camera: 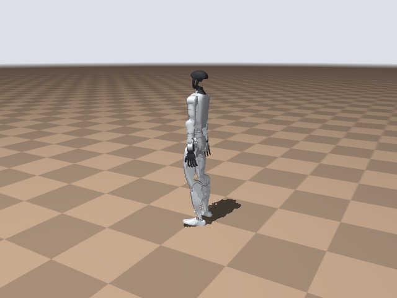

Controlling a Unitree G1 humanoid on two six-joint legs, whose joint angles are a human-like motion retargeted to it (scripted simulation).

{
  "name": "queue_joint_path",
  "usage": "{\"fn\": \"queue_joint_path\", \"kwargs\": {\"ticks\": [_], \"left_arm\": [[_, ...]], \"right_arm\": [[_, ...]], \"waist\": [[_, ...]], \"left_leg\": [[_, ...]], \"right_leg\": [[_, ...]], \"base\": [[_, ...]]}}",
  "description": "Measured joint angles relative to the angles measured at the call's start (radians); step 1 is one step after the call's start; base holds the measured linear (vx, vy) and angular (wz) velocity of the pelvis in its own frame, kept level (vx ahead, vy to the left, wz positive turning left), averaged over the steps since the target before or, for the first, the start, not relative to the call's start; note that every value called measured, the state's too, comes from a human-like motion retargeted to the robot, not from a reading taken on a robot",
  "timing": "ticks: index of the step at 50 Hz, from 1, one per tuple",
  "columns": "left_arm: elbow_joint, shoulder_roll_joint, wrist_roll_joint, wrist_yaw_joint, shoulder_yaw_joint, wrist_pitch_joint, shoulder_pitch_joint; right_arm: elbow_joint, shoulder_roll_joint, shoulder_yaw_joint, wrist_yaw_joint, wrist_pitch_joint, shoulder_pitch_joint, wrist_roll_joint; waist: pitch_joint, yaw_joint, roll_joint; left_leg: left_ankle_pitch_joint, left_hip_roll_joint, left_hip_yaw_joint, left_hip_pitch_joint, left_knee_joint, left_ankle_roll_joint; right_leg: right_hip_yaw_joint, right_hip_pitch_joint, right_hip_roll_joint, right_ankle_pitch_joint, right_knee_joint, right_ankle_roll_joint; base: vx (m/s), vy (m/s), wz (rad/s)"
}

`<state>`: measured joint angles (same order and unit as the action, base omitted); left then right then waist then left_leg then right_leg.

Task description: Upper body actions

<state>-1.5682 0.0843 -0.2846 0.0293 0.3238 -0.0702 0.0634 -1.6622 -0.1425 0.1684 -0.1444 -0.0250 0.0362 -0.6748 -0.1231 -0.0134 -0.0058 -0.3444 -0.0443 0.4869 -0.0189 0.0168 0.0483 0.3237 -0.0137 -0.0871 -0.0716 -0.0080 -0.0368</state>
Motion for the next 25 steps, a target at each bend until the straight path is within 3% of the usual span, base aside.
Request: {"fn": "queue_joint_path", "kwargs": {"ticks": [25], "left_arm": [[0.005, 0.000, 0.005, -0.016, -0.001, -0.004, -0.007]], "right_arm": [[0.019, 0.013, -0.007, 0.045, 0.009, 0.006, 0.006]], "waist": [[-0.003, -0.010, 0.009]], "left_leg": [[0.002, 0.003, 0.003, 0.002, -0.001, 0.000]], "right_leg": [[-0.014, -0.005, 0.001, 0.002, 0.000, 0.001]], "base": [[0.00, 0.00, 0.00]]}}
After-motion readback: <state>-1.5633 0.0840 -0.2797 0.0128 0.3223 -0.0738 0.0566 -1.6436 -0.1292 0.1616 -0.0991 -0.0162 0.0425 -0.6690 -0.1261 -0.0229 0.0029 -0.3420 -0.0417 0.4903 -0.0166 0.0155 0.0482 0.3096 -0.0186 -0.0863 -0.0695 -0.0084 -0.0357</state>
